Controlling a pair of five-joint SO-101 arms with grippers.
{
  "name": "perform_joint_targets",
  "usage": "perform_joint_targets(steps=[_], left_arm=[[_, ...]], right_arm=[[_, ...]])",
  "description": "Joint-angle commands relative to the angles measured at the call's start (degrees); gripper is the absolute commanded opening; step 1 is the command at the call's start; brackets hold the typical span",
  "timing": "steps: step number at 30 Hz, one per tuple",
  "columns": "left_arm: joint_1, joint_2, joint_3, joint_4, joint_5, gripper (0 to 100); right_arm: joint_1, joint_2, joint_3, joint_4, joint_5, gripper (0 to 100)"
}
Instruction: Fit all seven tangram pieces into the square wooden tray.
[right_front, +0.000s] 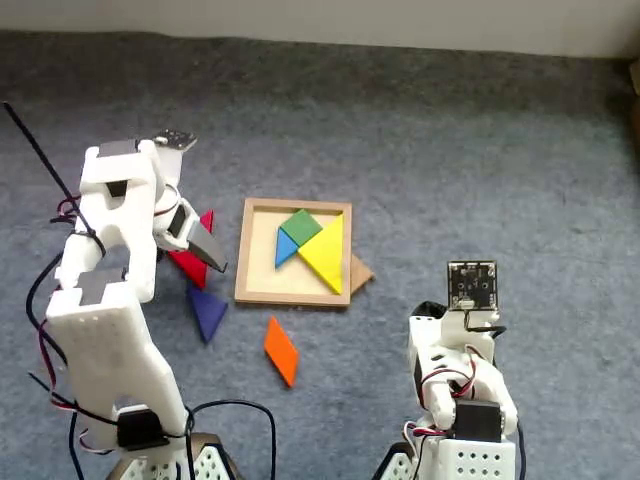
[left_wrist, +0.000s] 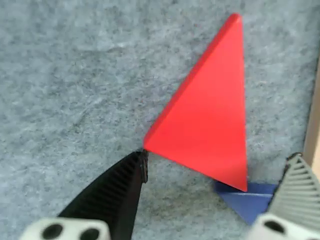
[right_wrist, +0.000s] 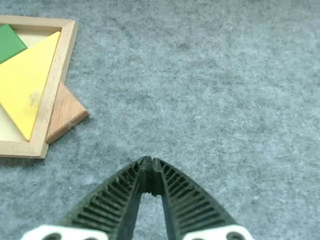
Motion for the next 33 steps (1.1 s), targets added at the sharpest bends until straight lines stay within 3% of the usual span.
perform_joint_targets(steps=[1, 13, 19, 26, 33], left_arm=[[-0.3, 0.2, -0.8, -0.6, 0.3, 40], [-0.7, 1.2, -1.1, -4.3, 1.9, 40], [-0.8, 1.2, -7.0, -4.1, 3.6, 40], [-0.3, 1.2, -18.8, 2.7, 3.9, 40], [1.4, 4.1, -22.0, 3.1, 3.6, 40]], right_arm=[[0.6, 0.3, 8.2, 0.1, -0.1, 2.4], [0.6, 0.3, 8.2, 0.1, -0.1, 2.4], [0.6, 0.3, 8.2, 0.1, -0.1, 2.4], [1.6, 0.1, 8.2, 0.1, -0.1, 2.4], [3.4, -0.2, 8.2, 0.1, -0.1, 2.4]])
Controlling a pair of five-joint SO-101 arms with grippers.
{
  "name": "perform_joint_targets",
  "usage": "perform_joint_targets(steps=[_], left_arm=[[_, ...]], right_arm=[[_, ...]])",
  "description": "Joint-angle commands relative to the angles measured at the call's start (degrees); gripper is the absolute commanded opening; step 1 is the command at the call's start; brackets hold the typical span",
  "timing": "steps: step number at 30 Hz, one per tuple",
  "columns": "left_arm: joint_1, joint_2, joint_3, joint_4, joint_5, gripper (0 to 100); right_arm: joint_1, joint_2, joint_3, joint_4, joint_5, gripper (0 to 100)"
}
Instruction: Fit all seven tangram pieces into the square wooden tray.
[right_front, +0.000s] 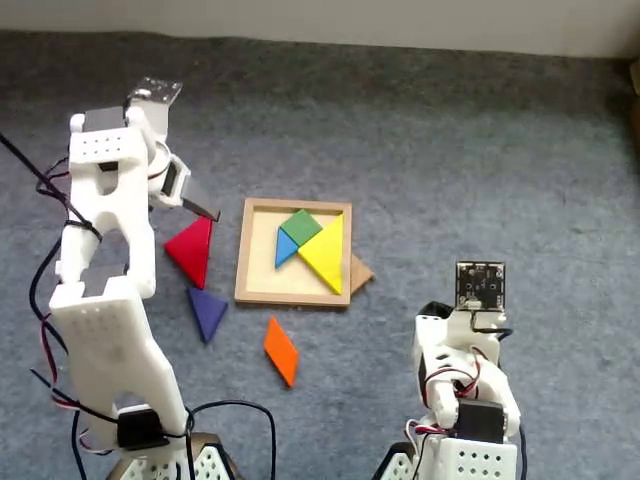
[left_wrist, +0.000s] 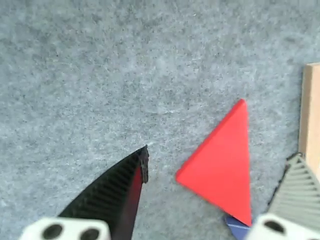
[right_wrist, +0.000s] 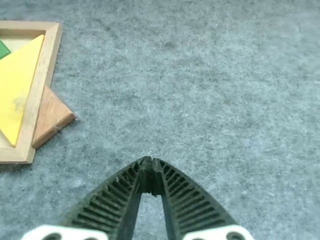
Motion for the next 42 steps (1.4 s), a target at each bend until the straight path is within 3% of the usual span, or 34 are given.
perform_joint_targets(steps=[1, 8, 18, 32, 42], left_arm=[[1.6, 0.8, -2.6, 0.8, 0.3, 40], [1.4, 6.9, -3.1, -2.3, 0.2, 40], [-8.5, 10.6, -6.9, -3.0, -2.0, 40], [-23.3, 10.4, -7.1, 6.2, -13.2, 40], [-27.5, 3.5, -4.4, 14.5, -19.3, 40]], right_arm=[[0.7, -0.2, 8.2, 0.1, -0.1, 2.4], [0.7, -0.2, 8.2, 0.1, -0.1, 2.4], [0.8, -0.2, 8.2, 0.1, -0.1, 2.4], [0.8, -0.2, 8.2, 0.1, -0.1, 2.4], [0.8, -0.2, 8.2, 0.1, -0.1, 2.4]])
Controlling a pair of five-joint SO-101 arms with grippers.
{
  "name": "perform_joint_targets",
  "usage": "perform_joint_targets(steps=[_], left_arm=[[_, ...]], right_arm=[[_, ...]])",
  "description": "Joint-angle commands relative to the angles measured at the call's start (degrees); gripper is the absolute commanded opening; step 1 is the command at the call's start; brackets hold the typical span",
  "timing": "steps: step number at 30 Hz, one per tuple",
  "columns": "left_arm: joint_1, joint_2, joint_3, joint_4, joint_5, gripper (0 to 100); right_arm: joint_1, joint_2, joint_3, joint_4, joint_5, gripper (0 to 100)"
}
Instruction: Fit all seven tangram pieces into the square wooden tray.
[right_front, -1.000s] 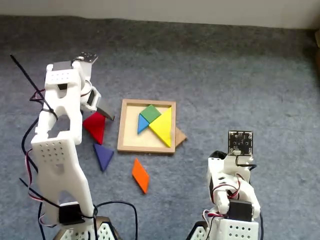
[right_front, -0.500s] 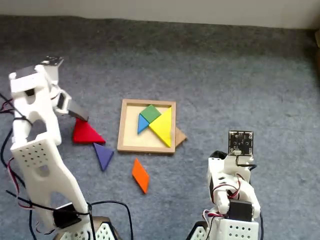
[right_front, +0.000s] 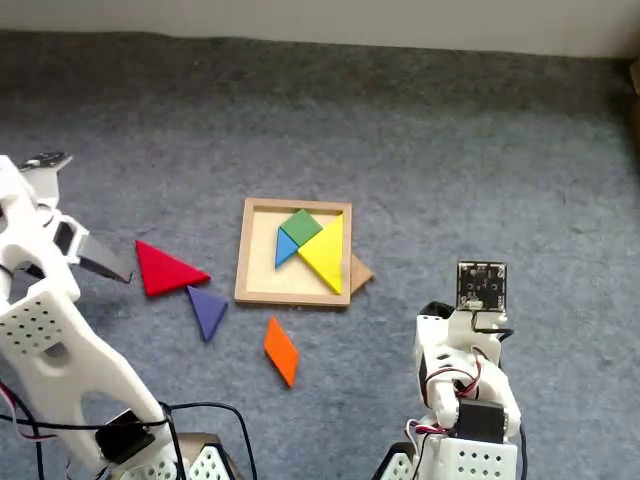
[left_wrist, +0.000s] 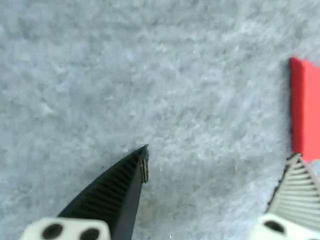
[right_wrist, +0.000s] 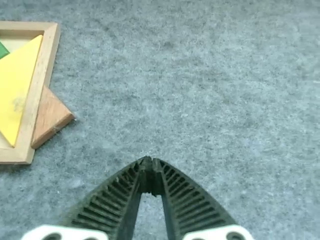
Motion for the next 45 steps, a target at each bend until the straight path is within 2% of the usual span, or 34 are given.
perform_joint_targets(steps=[1, 8, 11, 13, 19, 22, 26, 30, 33, 41, 45], left_arm=[[-0.8, -8.0, 1.5, 2.2, -1.2, 40], [2.9, -21.4, 10.1, 1.7, -0.7, 40], [5.8, -25.4, 12.3, -0.4, 4.2, 39], [7.9, -27.6, 13.5, -3.8, 6.6, 33], [16.6, -31.1, 16.5, -10.6, 6.5, 13], [21.1, -30.4, 17.8, -12.6, 6.5, 9], [24.6, -27.7, 19.6, -19.3, 6.5, 7], [25.0, -22.2, 20.1, -26.0, 6.5, 2], [24.7, -17.4, 19.7, -27.4, 6.5, 2], [23.7, -9.9, 20.2, -26.8, 6.5, 1], [22.2, -10.0, 19.8, -19.8, 6.5, 1]], right_arm=[[0.7, -0.2, 8.2, 0.1, -0.1, 2.4], [0.7, -0.2, 8.2, 0.1, -0.1, 2.4], [0.7, -0.2, 8.2, 0.1, -0.1, 2.4], [0.7, -0.2, 8.2, 0.1, -0.1, 2.4], [0.7, -0.2, 8.2, 0.1, -0.1, 2.4], [0.7, -0.2, 8.2, 0.1, -0.1, 2.4], [0.7, -0.2, 8.2, 0.1, -0.1, 2.4], [0.7, -0.2, 8.2, 0.1, -0.1, 2.4], [0.7, -0.2, 8.2, 0.1, -0.1, 2.4], [0.7, -0.2, 8.2, 0.1, -0.1, 2.4], [0.7, -0.2, 8.2, 0.1, -0.1, 2.4]])
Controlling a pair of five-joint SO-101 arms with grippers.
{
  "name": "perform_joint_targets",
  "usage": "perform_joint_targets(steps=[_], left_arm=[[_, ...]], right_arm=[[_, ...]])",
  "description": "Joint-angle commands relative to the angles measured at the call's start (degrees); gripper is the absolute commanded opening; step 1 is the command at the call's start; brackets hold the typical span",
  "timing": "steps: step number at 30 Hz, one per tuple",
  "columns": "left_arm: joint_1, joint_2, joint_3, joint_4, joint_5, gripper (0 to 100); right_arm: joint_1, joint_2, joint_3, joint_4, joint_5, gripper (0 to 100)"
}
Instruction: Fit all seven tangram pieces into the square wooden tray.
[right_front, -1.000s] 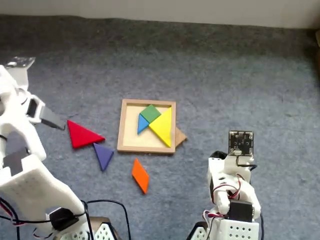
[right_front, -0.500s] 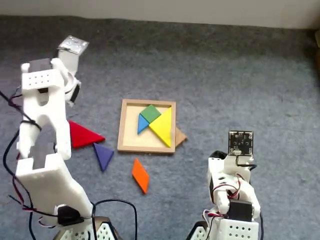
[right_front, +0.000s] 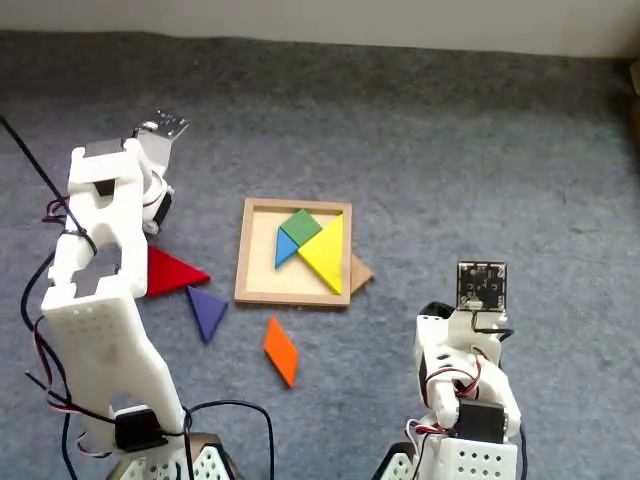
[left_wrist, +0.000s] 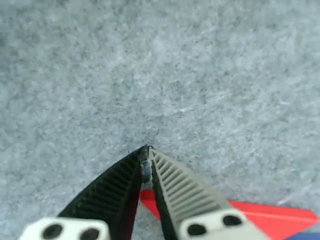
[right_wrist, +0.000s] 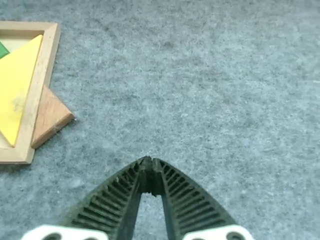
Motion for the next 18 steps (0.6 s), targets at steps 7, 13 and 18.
perform_joint_targets(steps=[7, 13, 18], left_arm=[[-5.1, -0.1, 0.6, 11.8, 0.8, 0], [-8.0, -0.1, 0.6, 17.8, 2.6, 0], [-9.5, -0.1, 0.7, 20.5, 3.5, 0]], right_arm=[[0.7, -0.2, 8.2, 0.1, -0.1, 2.4], [0.7, -0.2, 8.2, 0.1, -0.1, 2.4], [0.7, -0.2, 8.2, 0.1, -0.1, 2.4]])
